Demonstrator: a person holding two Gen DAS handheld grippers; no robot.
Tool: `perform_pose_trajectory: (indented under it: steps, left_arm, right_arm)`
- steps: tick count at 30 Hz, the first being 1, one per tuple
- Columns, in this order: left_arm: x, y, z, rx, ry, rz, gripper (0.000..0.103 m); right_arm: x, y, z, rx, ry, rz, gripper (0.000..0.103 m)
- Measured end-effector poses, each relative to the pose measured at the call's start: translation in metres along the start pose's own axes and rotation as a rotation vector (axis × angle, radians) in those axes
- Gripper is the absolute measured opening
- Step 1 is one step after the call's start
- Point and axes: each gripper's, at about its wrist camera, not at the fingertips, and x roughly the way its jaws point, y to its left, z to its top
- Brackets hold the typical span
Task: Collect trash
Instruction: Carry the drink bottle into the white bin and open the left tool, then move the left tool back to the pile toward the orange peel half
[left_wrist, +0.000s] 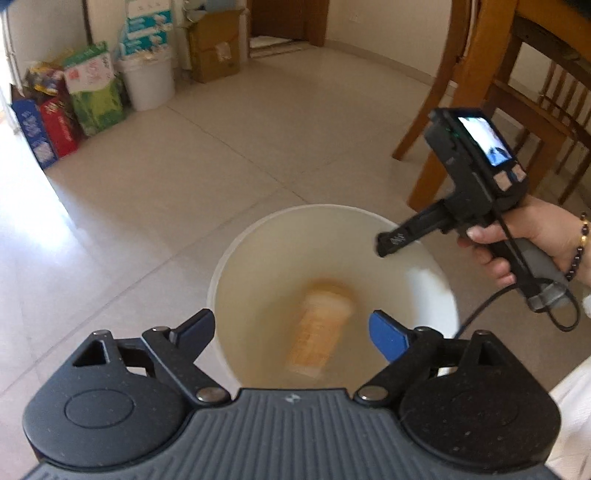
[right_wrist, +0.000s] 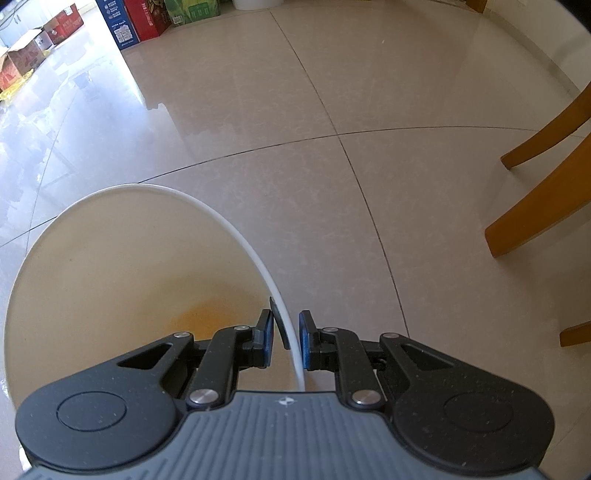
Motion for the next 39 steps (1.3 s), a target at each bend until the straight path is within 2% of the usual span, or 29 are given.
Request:
perform_pose_trajectory:
  steps: [4, 7, 14, 21, 27, 35, 39]
  left_arm:
    - [-0.016, 0.011, -0.006, 0.021, -0.043, 0.042, 0.095]
    - [-0.021, 0.022, -0.008, 0.02, -0.038, 0.086, 0.097]
    - [-0.027, 0.061, -0.042, -0.125, -0.045, 0.078, 0.097]
    - [-0.018, 0.094, -0.088, -0.246, 0.034, 0.166, 0.097]
    - [0.003, 0.117, -0.131, -0.316, 0.083, 0.226, 0.097]
    - [0.053, 0.132, -0.18, -0.38, 0.132, 0.194, 0.097]
    - [0.078, 0.137, -0.191, -0.388, 0.161, 0.206, 0.097]
  right_arm:
    - [0.0, 0.0, 0.0, -0.002, 0.0, 0.0, 0.017]
    - [0.0, 0.0, 0.0, -0.003, -0.001, 0.0, 0.017]
    - [0.0, 0.001, 0.0, -0.003, -0.001, -0.001, 0.017]
    - [-0.001, 0.002, -0.001, -0.007, -0.001, -0.003, 0.017]
    - [-0.002, 0.003, -0.001, -0.012, -0.003, -0.006, 0.017]
    - [-0.002, 0.005, -0.001, -0.013, -0.003, -0.009, 0.017]
    - [-0.003, 0.008, -0.001, -0.021, -0.003, -0.017, 0.018]
